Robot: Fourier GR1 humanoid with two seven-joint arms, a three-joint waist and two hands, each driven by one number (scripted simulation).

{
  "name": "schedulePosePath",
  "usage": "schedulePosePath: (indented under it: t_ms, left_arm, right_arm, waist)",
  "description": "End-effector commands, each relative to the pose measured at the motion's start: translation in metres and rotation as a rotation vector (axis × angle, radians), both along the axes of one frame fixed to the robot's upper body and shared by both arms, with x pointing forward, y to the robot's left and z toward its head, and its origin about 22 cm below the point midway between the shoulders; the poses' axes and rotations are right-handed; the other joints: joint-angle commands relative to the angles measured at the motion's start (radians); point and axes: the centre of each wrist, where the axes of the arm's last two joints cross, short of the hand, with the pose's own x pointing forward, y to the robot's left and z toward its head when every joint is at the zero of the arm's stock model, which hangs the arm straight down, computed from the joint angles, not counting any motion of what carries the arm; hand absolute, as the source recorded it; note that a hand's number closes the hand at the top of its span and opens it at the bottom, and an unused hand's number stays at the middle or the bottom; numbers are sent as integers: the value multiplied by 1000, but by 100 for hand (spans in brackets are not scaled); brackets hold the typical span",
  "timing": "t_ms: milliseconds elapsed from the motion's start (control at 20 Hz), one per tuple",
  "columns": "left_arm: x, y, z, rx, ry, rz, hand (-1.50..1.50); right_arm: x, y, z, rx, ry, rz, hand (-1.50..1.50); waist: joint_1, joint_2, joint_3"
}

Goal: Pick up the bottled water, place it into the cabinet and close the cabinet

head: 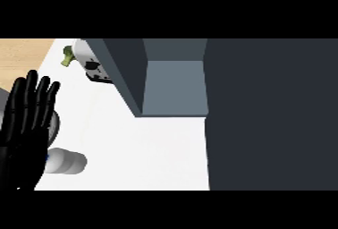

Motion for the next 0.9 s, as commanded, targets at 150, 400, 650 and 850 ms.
schedulePosePath:
  t_ms: [150, 400, 650, 850]
  left_arm:
    - [-47, 70, 10, 77, -20, -76, -150]
    - [-65, 75, -16, -218, 203, -167, -150]
    - [-102, 97, 6, -245, 208, -183, -150]
    - [-120, 99, 46, -245, 233, -193, -150]
  right_arm:
    - [-24, -13, 10, -32, -28, -19, -150]
    - [-46, 10, 2, 12, 93, 203, -150]
    - [-72, 11, 34, 6, 101, 221, -150]
    - [-88, 12, 41, 15, 82, 227, -150]
  waist:
    - [17, 0, -3]
    - [28, -6, -3]
    - [15, -1, -2]
    - [15, -2, -1]
